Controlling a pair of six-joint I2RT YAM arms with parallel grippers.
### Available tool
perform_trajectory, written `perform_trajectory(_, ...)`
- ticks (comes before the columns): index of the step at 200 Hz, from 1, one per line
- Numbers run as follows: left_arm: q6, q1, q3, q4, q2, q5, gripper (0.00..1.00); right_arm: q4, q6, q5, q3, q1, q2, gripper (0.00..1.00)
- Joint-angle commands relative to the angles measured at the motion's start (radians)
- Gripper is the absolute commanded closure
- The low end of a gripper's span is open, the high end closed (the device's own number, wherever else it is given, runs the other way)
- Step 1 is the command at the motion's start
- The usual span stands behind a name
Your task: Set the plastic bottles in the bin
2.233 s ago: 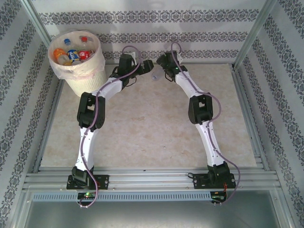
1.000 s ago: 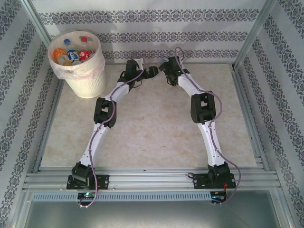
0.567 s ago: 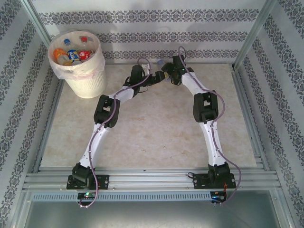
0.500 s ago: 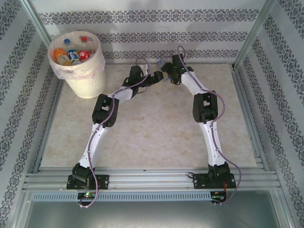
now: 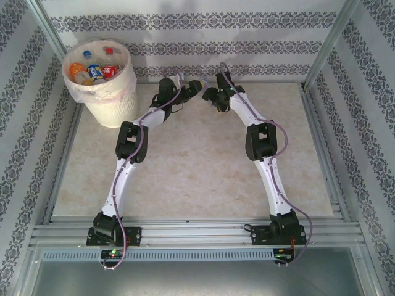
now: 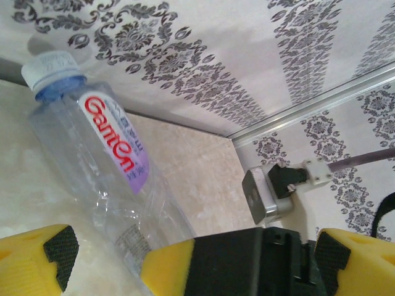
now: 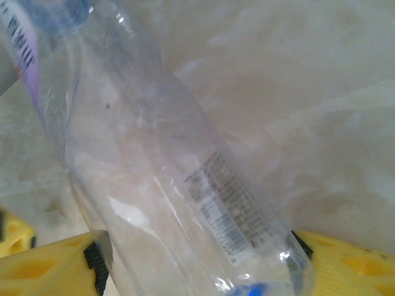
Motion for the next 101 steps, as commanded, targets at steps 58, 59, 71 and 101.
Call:
perform_trajectory(58, -0.006, -0.004, -0.093, 0.017, -0.061, 0.022, 0.00, -0.014, -0.107, -0.026, -0.020, 0.038, -0.021, 0.46)
perform_trajectory(59, -0.004, -0.004, -0.097, 0.018, -0.063, 0.022, 0.00, -0.012, -0.110, -0.026, -0.026, 0.039, -0.026, 0.46)
perform_trajectory(71, 0.008, -0.002, -0.164, 0.023, -0.108, 0.007, 0.00, 0.029, -0.131, -0.030, -0.107, 0.048, -0.079, 0.50)
perform_trajectory(101, 0.037, 0.008, -0.363, 0.042, -0.238, -0.023, 0.00, 0.123, -0.183, -0.056, -0.336, 0.070, -0.214, 0.57)
